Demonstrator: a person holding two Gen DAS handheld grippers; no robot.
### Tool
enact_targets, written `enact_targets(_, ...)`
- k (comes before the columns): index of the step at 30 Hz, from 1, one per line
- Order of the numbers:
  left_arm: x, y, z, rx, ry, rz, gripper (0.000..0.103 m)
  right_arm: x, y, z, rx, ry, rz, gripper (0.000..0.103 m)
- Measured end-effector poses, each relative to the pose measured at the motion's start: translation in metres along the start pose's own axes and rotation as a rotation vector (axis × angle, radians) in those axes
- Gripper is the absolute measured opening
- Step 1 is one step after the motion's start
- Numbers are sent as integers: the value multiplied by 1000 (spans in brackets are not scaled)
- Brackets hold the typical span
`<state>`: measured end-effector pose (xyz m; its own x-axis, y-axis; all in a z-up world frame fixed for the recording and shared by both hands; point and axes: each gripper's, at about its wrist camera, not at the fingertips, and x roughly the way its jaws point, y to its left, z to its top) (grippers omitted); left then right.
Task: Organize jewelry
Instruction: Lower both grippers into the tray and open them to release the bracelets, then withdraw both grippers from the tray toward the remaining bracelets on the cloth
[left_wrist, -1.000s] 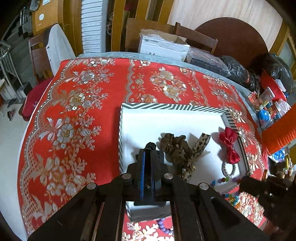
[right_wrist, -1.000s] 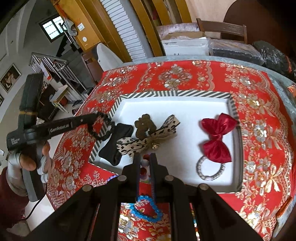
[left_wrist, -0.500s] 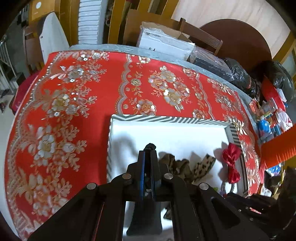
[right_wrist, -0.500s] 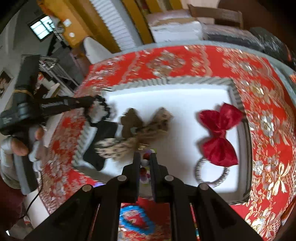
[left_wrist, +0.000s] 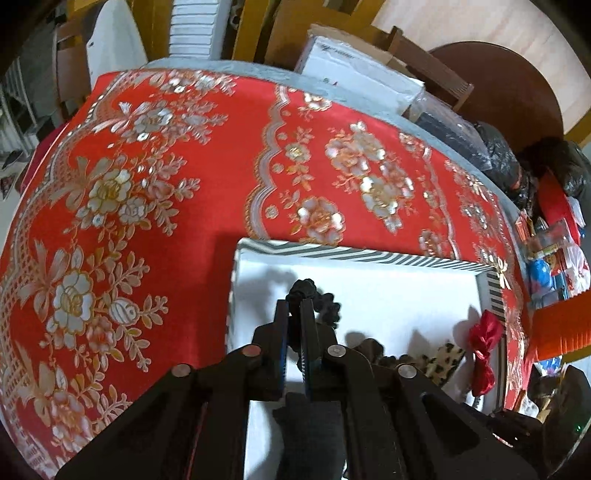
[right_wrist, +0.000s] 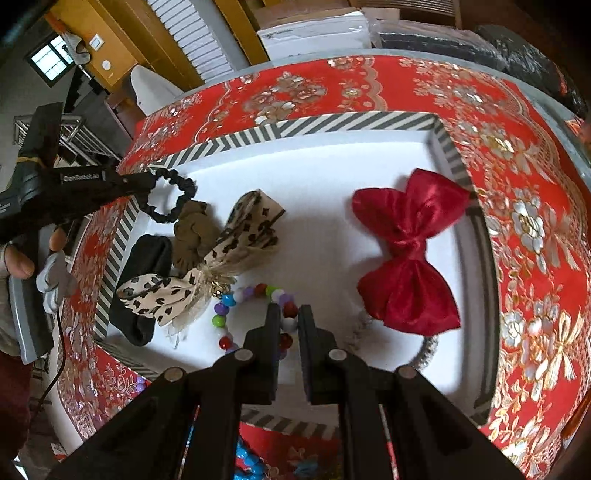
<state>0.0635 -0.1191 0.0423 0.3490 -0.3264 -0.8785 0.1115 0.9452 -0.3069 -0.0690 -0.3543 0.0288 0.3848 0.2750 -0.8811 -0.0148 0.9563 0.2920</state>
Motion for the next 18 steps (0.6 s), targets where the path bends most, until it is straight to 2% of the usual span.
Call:
enact_targets(3,2,6,-1,-19,-5,2,2,6,4,2,-13,6,-12,10)
enact_targets(5,2,9,-3,-24,-3,2,11,7,5,2,-20,12,-25,10)
enact_targets(7,0,10,-4,-24,-5,-11,14,7,5,2,-24,11,-35,11)
enact_targets(13,-17,-1,-9,33,-44,26,18,-3,3,3,-11,-10,-44,32)
enact_targets(18,-34,-10,-18,69,-71,50,19,-13,4,0,-3,-24,-40,34)
